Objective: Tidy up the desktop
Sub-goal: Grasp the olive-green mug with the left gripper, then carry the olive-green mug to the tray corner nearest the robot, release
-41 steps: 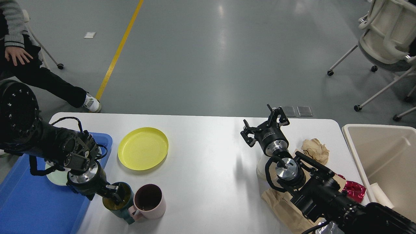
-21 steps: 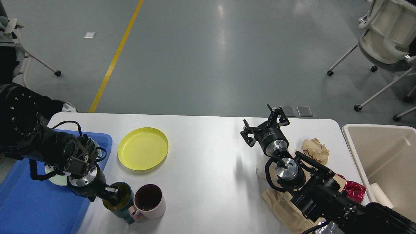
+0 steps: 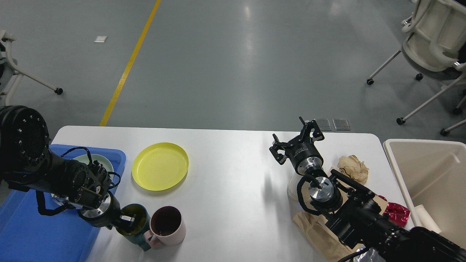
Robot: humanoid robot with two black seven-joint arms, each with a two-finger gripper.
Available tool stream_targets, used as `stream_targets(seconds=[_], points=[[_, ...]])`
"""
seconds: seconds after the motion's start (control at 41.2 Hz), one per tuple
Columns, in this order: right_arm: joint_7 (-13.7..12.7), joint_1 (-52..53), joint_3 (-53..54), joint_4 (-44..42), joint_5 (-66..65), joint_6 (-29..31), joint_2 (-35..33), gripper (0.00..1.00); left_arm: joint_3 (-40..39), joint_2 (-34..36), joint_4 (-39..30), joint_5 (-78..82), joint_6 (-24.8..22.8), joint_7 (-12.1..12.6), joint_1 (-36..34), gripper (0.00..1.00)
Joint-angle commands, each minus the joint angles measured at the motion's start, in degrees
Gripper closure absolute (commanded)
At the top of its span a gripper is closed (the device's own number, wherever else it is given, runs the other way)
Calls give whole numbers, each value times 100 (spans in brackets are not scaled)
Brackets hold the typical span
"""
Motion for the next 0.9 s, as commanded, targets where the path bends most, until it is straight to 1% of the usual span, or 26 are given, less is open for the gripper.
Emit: stream_targets(seconds=[0.0,0.024,0.097,0.121,0.388,0.607,0.704,0.777,0.874], points=[[0,0,0,0,0,0,0,0,-8,9,0,-6,-15,2,22,81],[0,0,0,0,0,0,0,0,-8,9,0,-6,-15,2,22,84],[0,0,0,0,0,0,0,0,-8,9,0,-15,-24,11,22,98],[0,0,0,0,0,0,0,0,-8,9,0,-15,11,11,22,100],[0,0,0,0,0,0,0,0,27,53,0,-6,-68,2,-30,100],[0,0,0,0,0,0,0,0,44,88,0,3,-323,-50,-136,100],[0,0,0,0,0,0,0,0,27,132,0,11,-604,-86,-285,100],[0,0,0,0,0,0,0,0,18,254,0,29,-902,-94,-495,100],[0,0,0,0,0,0,0,0,18,509,9,55,-1508,-112,-820,100]])
